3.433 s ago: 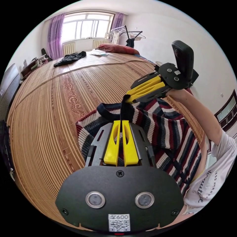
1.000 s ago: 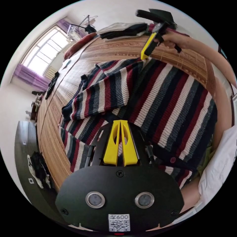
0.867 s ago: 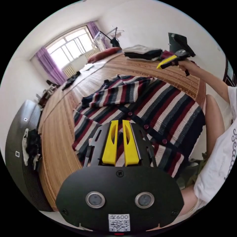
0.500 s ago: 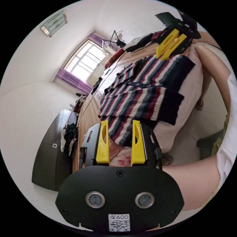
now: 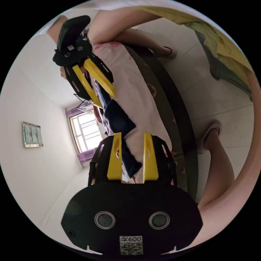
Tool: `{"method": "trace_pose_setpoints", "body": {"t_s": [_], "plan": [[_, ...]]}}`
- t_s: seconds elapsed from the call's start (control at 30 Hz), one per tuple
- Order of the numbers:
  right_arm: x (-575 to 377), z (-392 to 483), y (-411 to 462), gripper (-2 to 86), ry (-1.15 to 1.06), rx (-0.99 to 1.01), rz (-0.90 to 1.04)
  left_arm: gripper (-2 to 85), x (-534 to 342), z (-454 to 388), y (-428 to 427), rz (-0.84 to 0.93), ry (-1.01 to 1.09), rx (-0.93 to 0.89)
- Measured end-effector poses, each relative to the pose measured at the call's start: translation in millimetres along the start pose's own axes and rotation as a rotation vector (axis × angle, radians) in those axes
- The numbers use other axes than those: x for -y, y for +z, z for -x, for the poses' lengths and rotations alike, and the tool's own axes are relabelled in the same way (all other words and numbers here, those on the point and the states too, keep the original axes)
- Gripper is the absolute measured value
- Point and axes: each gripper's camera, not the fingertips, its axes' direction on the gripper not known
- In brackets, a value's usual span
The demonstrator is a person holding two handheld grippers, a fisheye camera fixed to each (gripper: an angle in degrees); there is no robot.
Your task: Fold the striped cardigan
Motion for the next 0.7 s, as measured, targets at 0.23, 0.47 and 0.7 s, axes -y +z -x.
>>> {"method": "trace_pose_setpoints", "body": {"t_s": [0.23,0.47,0.7], "plan": [[39,17,9,4.5,-0.017,-0.048,0.098,10.6,0,7,4,-0.045,-0.107,0.038],[43,17,13,-0.6,0.054,-0.066,0.150,3.8,-16,-7,28,-0.059,-0.094,0.061],[2,-45,-8,-0.9,0.513,0.034,0.105,3.0,-86,55,47,-0.058,-0.450,0.059]]}}
